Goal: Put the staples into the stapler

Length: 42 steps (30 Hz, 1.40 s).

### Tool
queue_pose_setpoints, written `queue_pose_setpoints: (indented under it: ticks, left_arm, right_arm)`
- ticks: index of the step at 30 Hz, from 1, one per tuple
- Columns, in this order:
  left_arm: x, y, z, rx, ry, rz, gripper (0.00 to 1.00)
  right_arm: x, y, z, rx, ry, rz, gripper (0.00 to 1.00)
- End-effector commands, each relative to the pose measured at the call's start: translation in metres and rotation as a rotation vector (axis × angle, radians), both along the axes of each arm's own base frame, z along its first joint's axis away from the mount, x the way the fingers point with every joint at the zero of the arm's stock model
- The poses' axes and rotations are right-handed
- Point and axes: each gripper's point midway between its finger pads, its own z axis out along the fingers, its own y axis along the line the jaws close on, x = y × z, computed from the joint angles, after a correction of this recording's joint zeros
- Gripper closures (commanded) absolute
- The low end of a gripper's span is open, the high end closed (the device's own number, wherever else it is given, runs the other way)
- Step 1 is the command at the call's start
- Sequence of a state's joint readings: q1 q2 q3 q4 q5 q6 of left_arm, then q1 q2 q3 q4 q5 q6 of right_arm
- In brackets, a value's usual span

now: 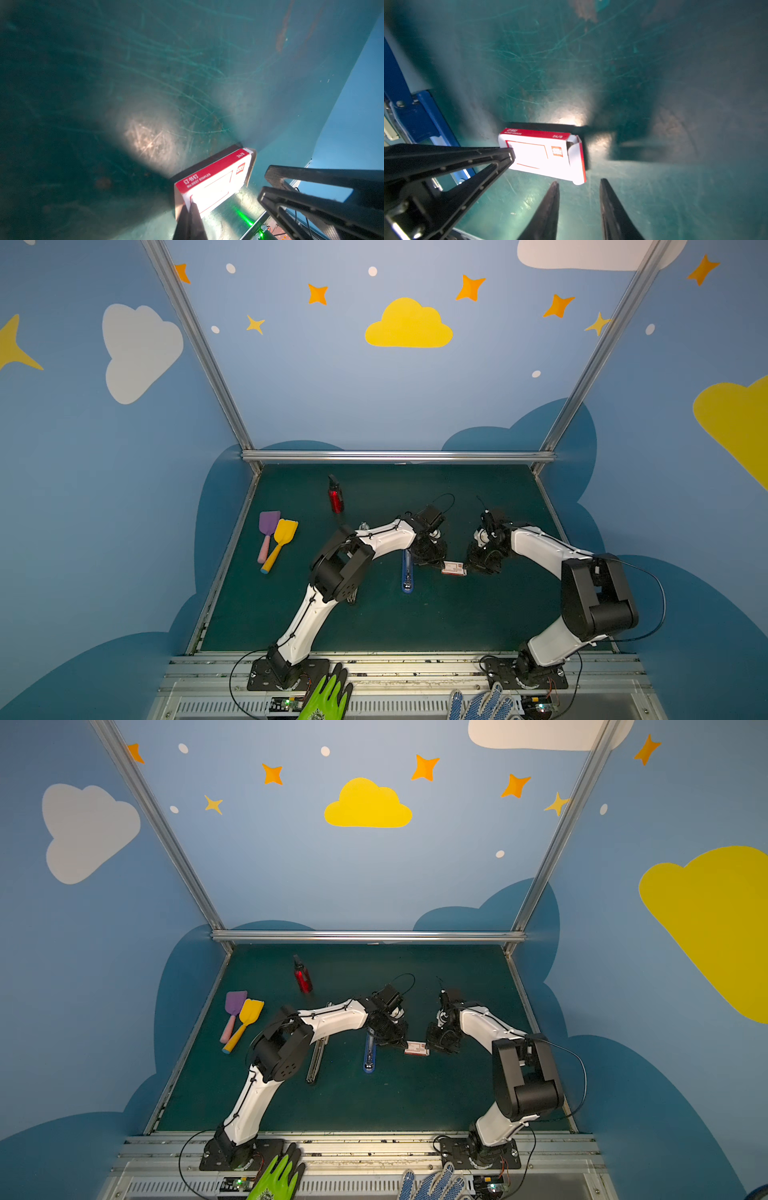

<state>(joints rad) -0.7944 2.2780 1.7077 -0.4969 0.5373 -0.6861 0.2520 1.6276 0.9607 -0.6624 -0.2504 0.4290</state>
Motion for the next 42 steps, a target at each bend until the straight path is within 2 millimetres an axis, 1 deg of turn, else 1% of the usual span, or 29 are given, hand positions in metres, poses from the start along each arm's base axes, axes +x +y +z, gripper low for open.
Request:
queue_pose_setpoints:
  ticks: [1, 4, 9, 11, 17, 25, 31, 35, 42]
  left_arm:
    - [0.001, 0.003, 0.014, -0.011, -0.018, 0.003, 0.96]
    - [0.0, 0.003, 0.014, -0.013, -0.017, 0.003, 0.96]
    - [0.0, 0.003, 0.015, -0.012, -0.02, 0.001, 0.96]
    - [0.0, 0.004, 0.015, -0.012, -0.02, 0.003, 0.96]
    - [0.001, 0.004, 0.018, -0.017, -0.023, 0.003, 0.96]
    - [0.0, 0.004, 0.017, -0.024, -0.019, 0.007, 0.96]
    - [0.0, 0.004, 0.018, -0.025, -0.02, 0.008, 0.96]
    - [0.0, 0.004, 0.018, -0.028, -0.018, 0.012, 0.96]
    - [-0.001, 0.004, 0.017, -0.029, -0.017, 0.011, 0.96]
  right_arm:
    - [0.006, 0.006, -0.003, 0.004, 0.015, 0.02, 0.66]
    - [0.006, 0.005, -0.01, -0.007, 0.041, 0.016, 0.67]
    - [0.004, -0.002, -0.016, -0.03, 0.057, 0.001, 0.73]
    - [0.004, -0.004, -0.016, -0.027, 0.054, -0.009, 0.77]
    - [0.004, -0.008, -0.013, -0.03, 0.044, -0.024, 0.83]
    - [0.002, -0.009, -0.015, -0.022, 0.052, -0.023, 0.93]
    - [0.002, -0.013, -0.013, -0.035, 0.045, -0.024, 0.94]
    - [0.002, -0.015, -0.014, -0.036, 0.046, -0.022, 1.0]
    - [-0.001, -0.025, -0.018, -0.068, 0.067, -0.043, 1.0]
